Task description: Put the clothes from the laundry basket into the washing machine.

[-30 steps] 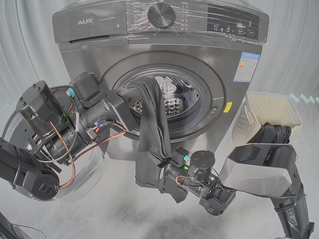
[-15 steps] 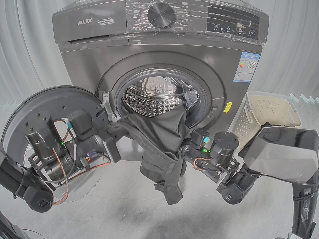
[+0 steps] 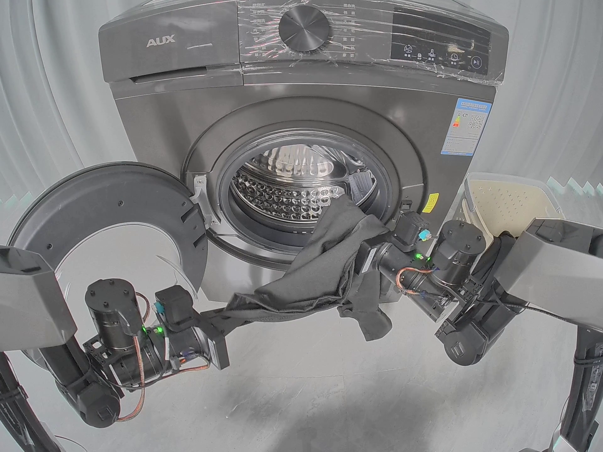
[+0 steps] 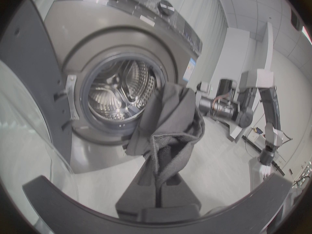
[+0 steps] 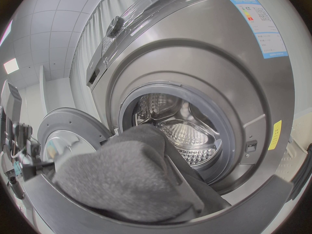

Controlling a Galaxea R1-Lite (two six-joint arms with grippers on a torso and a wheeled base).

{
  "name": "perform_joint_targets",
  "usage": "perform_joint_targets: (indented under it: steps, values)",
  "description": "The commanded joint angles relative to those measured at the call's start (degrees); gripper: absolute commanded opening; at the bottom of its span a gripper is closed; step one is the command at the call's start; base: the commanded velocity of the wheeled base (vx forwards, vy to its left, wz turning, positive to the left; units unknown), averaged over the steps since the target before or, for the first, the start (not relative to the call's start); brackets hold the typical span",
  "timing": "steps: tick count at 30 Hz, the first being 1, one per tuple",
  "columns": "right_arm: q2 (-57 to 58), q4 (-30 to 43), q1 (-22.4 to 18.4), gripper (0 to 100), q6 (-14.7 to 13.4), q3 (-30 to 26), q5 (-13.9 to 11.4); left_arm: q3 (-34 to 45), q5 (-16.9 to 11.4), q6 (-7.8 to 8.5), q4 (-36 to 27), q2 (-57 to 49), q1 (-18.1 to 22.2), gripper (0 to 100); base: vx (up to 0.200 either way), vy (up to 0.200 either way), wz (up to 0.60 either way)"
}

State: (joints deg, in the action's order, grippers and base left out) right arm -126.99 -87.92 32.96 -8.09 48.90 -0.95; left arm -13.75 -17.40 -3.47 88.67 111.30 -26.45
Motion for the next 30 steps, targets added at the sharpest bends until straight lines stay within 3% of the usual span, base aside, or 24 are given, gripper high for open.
perform_joint_targets:
  steps: [1,4,5,11,14,21,26,30]
  values:
    - [1.31,-0.06,-0.8,0,0.01,-0.03,-0.02,1.71,-0.36,0.66,0.27,5.59,0.17,0,0.0,0.0,0.0]
    - [1.31,-0.06,-0.8,0,0.01,0.06,-0.02,1.09,-0.27,0.57,0.27,5.59,0.17,0,0.0,0.0,0.0]
    - [1.31,0.03,-0.8,0,0.01,0.23,-0.02,0.92,-0.27,0.49,0.27,5.51,0.35,100,0.0,0.0,0.0]
    - [1.31,-0.06,-0.88,0,0.01,0.67,-0.02,3.73,-0.27,0.22,0.27,5.15,0.35,100,0.0,0.0,0.0]
    - [1.92,0.03,-1.15,0,-0.08,1.38,0.16,8.21,-0.45,1.01,0.27,5.42,-0.18,100,0.0,0.0,0.0]
    - [3.06,-0.24,-0.53,0,-0.34,0.76,0.34,9.44,-2.2,1.89,0.27,4.89,-0.53,100,0.0,0.0,0.0]
    - [4.03,-0.41,1.58,0,-0.52,-1.17,0.51,4.96,-2.03,2.42,0.27,5.68,-1.06,100,0.0,0.0,0.0]
    - [4.29,-0.24,4.3,0,-0.52,-1.7,0.78,-4.71,-1.85,-0.04,0.18,6.39,-0.88,100,0.0,0.0,0.0]
